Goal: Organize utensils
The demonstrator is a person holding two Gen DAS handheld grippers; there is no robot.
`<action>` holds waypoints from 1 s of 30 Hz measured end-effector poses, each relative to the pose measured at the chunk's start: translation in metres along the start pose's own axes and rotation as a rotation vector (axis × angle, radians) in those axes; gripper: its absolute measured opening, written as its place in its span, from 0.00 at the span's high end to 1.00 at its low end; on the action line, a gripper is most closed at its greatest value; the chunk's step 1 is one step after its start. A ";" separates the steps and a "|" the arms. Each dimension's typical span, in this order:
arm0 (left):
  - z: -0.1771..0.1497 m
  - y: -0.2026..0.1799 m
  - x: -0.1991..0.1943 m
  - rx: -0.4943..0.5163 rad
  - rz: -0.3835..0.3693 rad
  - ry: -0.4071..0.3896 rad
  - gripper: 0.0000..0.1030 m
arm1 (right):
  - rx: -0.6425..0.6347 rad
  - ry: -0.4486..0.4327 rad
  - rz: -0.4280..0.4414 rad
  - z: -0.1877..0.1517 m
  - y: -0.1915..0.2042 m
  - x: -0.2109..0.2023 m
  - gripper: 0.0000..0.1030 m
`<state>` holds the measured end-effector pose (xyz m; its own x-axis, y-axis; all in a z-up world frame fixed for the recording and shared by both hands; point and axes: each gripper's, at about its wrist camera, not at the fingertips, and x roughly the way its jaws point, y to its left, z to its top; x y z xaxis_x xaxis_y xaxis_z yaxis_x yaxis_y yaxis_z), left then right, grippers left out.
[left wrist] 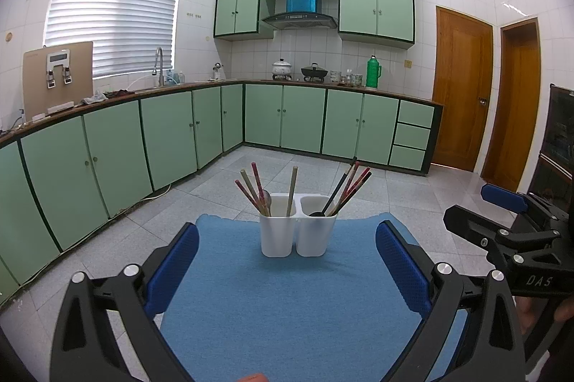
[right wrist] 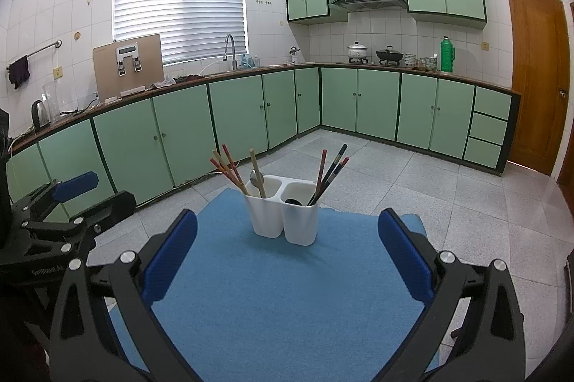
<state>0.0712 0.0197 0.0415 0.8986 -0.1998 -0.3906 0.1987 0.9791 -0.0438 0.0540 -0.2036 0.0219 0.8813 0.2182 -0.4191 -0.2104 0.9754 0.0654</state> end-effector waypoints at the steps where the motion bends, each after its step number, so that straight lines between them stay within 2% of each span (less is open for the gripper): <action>1: 0.000 0.000 0.000 -0.001 0.000 0.000 0.06 | 0.001 0.000 0.001 0.000 -0.001 0.000 0.05; 30: -0.003 0.008 0.006 -0.006 -0.005 0.014 0.06 | 0.012 0.004 -0.007 -0.003 -0.008 0.000 0.05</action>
<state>0.0774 0.0260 0.0359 0.8921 -0.2044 -0.4029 0.2007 0.9783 -0.0518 0.0541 -0.2114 0.0191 0.8811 0.2117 -0.4229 -0.1997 0.9771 0.0731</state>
